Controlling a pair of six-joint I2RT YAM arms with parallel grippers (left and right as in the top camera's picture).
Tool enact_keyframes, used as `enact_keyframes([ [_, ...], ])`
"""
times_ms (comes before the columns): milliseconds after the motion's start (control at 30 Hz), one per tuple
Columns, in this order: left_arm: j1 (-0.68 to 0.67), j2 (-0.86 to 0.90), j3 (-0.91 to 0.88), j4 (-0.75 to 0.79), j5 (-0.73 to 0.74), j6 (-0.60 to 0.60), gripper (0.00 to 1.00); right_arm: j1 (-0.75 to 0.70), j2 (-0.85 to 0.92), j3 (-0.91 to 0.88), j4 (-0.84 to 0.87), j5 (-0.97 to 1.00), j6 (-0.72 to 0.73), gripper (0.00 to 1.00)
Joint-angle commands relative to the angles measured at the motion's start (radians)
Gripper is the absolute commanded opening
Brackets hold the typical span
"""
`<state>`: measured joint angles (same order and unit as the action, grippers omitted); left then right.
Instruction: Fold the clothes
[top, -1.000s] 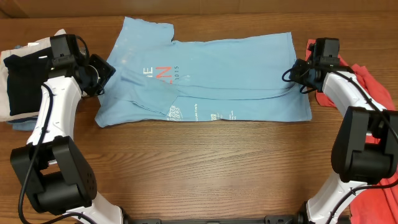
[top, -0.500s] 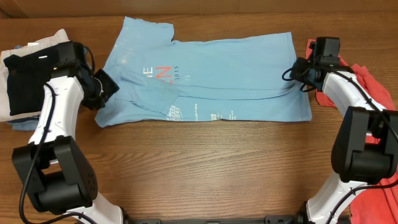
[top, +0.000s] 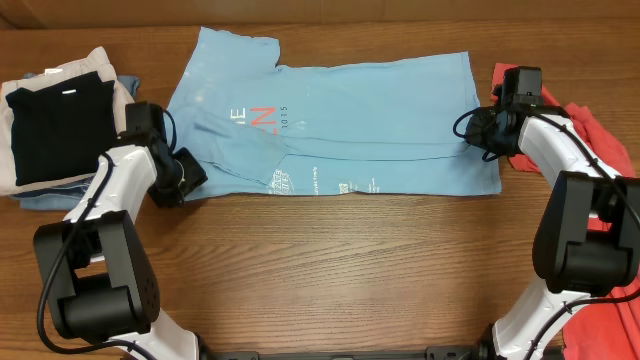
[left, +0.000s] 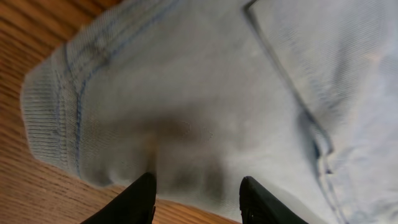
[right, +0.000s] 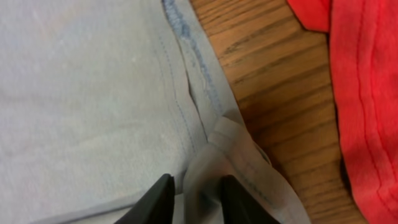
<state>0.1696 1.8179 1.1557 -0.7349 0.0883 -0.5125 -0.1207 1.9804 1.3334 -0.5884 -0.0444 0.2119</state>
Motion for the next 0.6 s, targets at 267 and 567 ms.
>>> enact_keyframes([
  [267,-0.008,-0.011,-0.142,0.068,-0.019,0.023,0.46,0.001,-0.003,0.003,0.124,0.029,0.029,0.04],
  [567,-0.008,-0.011,-0.184,0.069,-0.061,0.023,0.44,0.001,-0.001,0.003,0.121,0.076,0.096,0.31],
])
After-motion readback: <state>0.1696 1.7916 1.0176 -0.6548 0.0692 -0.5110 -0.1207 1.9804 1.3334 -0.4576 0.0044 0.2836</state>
